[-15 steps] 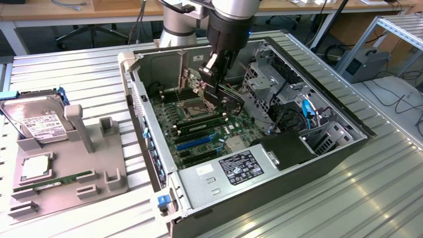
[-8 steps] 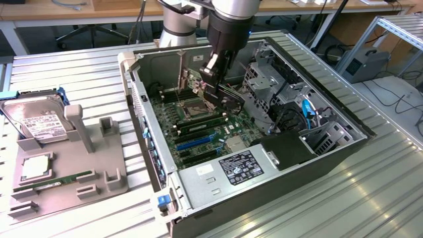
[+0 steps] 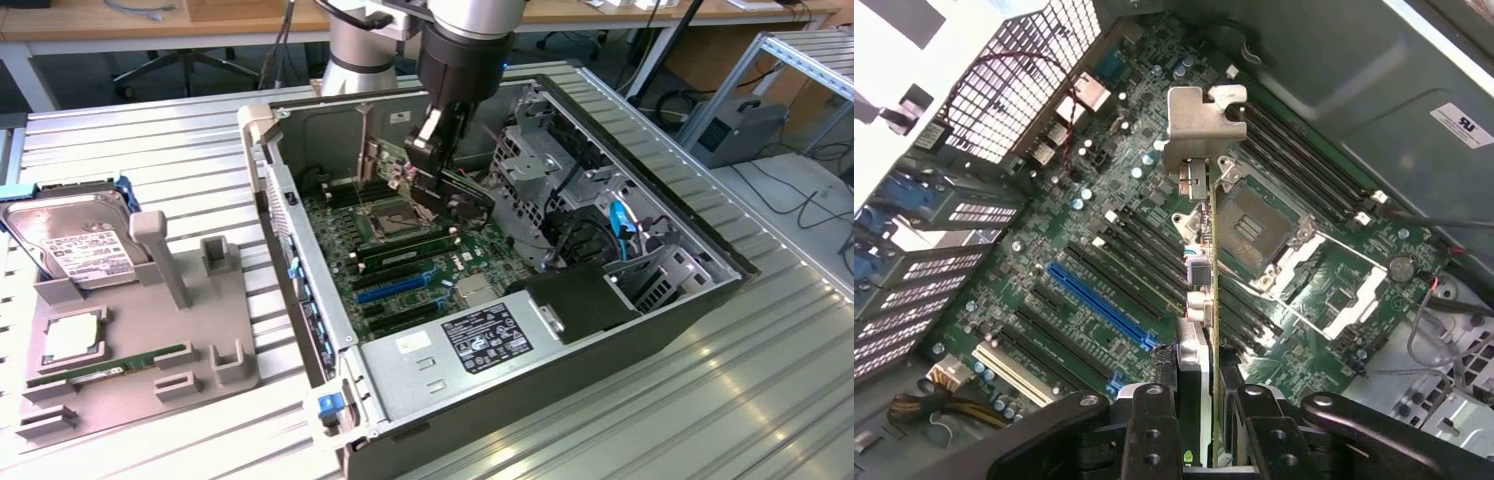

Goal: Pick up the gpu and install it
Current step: 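Insert the gpu into the slot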

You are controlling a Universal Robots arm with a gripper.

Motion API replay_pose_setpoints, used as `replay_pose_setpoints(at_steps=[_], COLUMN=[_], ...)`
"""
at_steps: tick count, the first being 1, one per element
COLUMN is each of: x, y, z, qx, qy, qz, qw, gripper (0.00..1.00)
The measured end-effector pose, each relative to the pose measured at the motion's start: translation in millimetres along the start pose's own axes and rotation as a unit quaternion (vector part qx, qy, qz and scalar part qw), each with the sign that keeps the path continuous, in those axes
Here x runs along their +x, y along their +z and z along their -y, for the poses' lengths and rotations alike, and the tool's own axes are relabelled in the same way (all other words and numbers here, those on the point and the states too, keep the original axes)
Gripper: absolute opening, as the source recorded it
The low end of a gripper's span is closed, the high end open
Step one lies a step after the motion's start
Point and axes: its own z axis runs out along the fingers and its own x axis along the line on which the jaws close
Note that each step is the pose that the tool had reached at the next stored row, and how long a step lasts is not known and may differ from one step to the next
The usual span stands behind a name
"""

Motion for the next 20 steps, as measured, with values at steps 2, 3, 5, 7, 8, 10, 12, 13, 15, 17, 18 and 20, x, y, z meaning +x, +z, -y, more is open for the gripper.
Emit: replay_pose_setpoints(at_steps=[2, 3, 5, 7, 8, 10, 12, 13, 15, 17, 18, 20], x=[0.0, 0.0, 0.0, 0.0, 0.0, 0.0, 0.0, 0.0, 0.0, 0.0, 0.0, 0.0], y=[0.0, 0.0, 0.1, 0.1, 0.1, 0.1, 0.2, 0.2, 0.3, 0.3, 0.4, 0.5], z=[0.0, 0.0, 0.0, 0.0, 0.0, 0.0, 0.0, 0.0, 0.0, 0.0, 0.0, 0.0], qx=[-0.0001, -0.0002, -0.0003, -0.0004, -0.0005, -0.0006, -0.0007, -0.0007, -0.0009, -0.0011, -0.0011, -0.0013], qy=[-0.004, -0.007, -0.012, -0.017, -0.019, -0.024, -0.030, -0.032, -0.038, -0.045, -0.049, -0.056], qz=[-0.0001, -0.0002, -0.0003, -0.0004, -0.0005, -0.0007, -0.0008, -0.0008, -0.0010, -0.0012, -0.0013, -0.0014], qw=[1.0000, 1.0000, 0.9999, 0.9999, 0.9998, 0.9997, 0.9996, 0.9995, 0.9993, 0.9990, 0.9988, 0.9984], gripper=[0.27, 0.27, 0.27, 0.27, 0.27, 0.27, 0.27, 0.27, 0.27, 0.27, 0.27, 0.27])
